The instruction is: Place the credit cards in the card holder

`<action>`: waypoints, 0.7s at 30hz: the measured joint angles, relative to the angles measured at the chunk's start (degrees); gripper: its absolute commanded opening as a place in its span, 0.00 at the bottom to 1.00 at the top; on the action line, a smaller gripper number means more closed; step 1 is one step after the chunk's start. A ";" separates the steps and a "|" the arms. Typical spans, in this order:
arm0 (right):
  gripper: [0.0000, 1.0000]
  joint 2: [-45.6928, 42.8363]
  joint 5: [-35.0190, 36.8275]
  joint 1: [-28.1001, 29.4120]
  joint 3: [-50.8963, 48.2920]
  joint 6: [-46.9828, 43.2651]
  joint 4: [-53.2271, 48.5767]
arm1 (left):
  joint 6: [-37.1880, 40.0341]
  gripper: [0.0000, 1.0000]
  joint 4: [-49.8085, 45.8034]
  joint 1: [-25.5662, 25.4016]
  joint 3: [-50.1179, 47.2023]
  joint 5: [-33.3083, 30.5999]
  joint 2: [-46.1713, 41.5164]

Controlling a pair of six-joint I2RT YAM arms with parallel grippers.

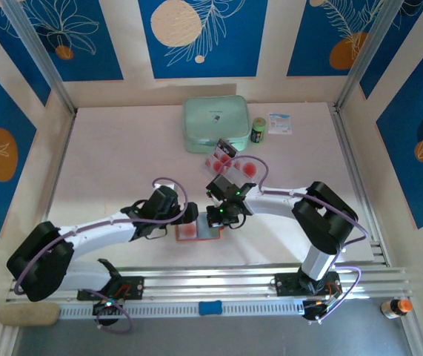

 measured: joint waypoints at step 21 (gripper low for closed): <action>0.00 -0.07 -0.20 0.02 -0.37 0.02 0.94 | -3.13 1.00 13.03 0.00 -2.97 5.05 4.55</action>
